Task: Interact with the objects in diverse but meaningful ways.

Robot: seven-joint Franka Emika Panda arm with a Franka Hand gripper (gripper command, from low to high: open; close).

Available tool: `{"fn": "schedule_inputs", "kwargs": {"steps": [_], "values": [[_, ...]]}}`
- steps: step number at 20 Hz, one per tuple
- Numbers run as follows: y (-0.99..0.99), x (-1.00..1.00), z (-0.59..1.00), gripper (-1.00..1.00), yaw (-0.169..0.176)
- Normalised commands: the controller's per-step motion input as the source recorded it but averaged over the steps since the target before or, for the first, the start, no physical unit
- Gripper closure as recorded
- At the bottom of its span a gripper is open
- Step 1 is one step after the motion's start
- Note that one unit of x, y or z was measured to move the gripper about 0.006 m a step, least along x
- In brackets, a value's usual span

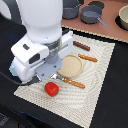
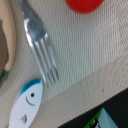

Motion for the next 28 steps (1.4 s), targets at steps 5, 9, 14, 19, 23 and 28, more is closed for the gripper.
{"fn": "schedule_inputs", "kwargs": {"steps": [5, 9, 14, 19, 23, 28], "values": [[-0.5, 0.51, -0.04, -1.0, 0.0], [-0.37, 0.41, -0.21, -1.0, 0.0], [-0.1, 0.35, -0.21, -1.0, 0.0], [-0.11, 0.31, -0.2, -1.0, 0.0], [-0.19, 0.28, -0.14, -1.0, 0.0], [-0.3, 0.14, -0.08, 1.0, 0.0]]}}
